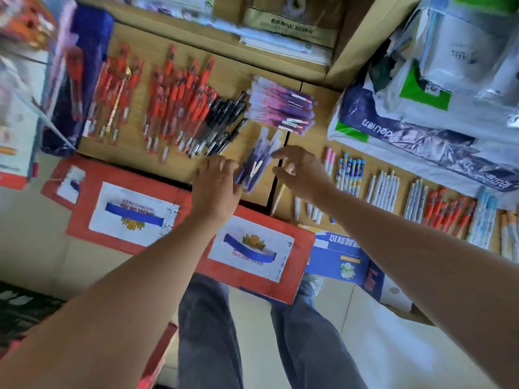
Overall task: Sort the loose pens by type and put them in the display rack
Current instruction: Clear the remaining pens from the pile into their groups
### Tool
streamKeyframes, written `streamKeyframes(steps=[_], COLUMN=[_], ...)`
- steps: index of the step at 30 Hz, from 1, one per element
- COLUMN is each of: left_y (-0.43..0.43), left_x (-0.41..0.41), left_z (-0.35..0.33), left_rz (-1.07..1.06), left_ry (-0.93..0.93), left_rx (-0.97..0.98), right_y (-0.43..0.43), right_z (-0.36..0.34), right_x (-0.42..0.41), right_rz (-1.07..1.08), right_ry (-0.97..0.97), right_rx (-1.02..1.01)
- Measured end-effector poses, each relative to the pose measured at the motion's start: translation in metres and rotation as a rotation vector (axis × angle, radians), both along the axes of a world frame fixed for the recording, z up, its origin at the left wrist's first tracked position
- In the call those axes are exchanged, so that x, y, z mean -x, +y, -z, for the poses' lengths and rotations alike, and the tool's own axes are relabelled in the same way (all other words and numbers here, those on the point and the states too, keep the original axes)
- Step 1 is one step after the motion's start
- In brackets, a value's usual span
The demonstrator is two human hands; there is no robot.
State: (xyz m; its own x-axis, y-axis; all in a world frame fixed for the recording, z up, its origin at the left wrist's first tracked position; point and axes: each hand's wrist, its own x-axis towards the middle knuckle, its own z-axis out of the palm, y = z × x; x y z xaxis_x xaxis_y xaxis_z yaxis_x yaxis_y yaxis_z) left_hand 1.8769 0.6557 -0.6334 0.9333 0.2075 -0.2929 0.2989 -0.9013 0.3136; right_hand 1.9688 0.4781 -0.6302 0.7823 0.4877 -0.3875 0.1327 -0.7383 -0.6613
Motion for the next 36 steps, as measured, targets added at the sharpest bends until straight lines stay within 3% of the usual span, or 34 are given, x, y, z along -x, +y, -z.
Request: streamKeyframes(steps=[4, 10, 16, 23, 27, 31, 36], left_y=[0.066, 0.151, 0.190, 0.205, 0.228, 0.254, 0.275], left_x=[0.007, 0.011, -0.014, -0.019, -0.016, -0.010, 0.002], left_z=[0.002, 0.011, 0.026, 0.026, 0.020, 0.020, 0.030], left_rz=[-0.033, -0.012, 0.115, 0.100, 0.017, -0.133, -0.174], left_ry=[0.059, 0.044, 0.166, 0.071, 0.033, 0.021, 0.076], left_rx=[-0.044, -0.003, 0.102, 0.162, 0.072, 0.005, 0.045], right_y=[0.072, 0.158, 0.186, 0.193, 0.214, 0.263, 0.325], right_z=[0.002, 0.022, 0.039, 0.029, 0.018, 0.015, 0.025], right_x=[0.004, 0.011, 0.010, -0.001, -0.014, -0.031, -0.048], right_rz=[-0.021, 0.018, 0.289, 0.208, 0.196, 0.001, -0.078], right_ry=[0.026, 0.081, 0.090, 0.061, 0.043, -0.040, -0.087], right_rx=[0.044, 0.372, 0.403, 0.566, 0.383, 0.140, 0.067])
